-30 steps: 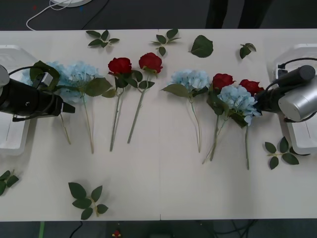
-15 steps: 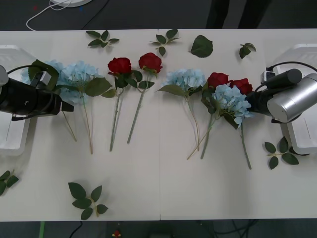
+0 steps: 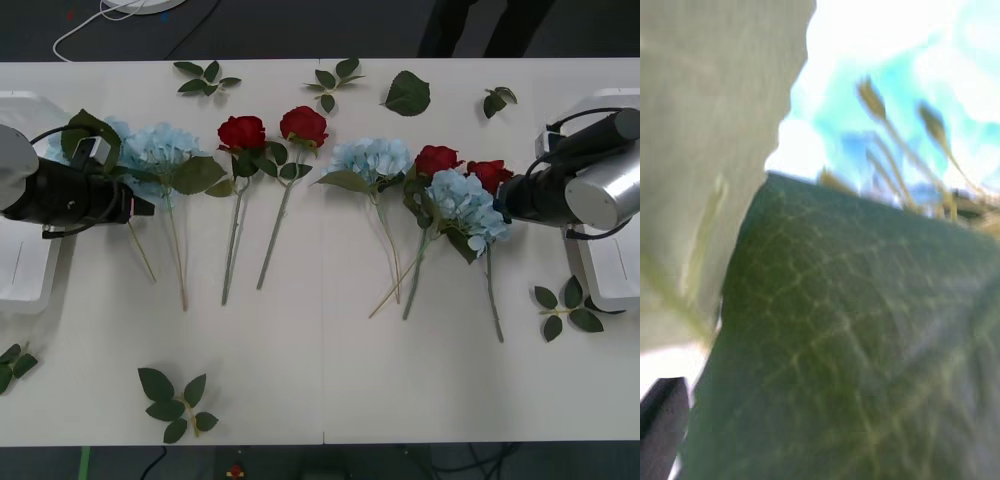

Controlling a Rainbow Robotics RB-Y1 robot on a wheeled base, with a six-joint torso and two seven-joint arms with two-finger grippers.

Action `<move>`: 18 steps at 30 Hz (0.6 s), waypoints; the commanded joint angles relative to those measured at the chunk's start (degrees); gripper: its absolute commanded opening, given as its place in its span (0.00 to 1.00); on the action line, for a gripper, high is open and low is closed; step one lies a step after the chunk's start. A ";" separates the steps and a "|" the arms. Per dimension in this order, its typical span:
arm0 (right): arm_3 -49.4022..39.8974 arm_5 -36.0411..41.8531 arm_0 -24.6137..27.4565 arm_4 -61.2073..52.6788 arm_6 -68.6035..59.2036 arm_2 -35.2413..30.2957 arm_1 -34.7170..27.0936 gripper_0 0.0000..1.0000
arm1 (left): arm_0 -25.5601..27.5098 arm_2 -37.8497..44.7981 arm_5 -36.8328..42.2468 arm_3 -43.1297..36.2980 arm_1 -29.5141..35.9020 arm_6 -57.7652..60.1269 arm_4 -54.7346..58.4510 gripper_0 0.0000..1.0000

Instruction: Place the red flowers into the right box and the blue flowers into the left box. If a person shows an open palm, hand one flower to the person first, then continue sorting.

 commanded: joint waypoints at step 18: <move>-5.32 0.49 4.94 8.19 0.57 -4.88 -0.11 1.00 | -1.09 0.20 -0.92 4.67 -2.65 -1.21 -0.07 0.00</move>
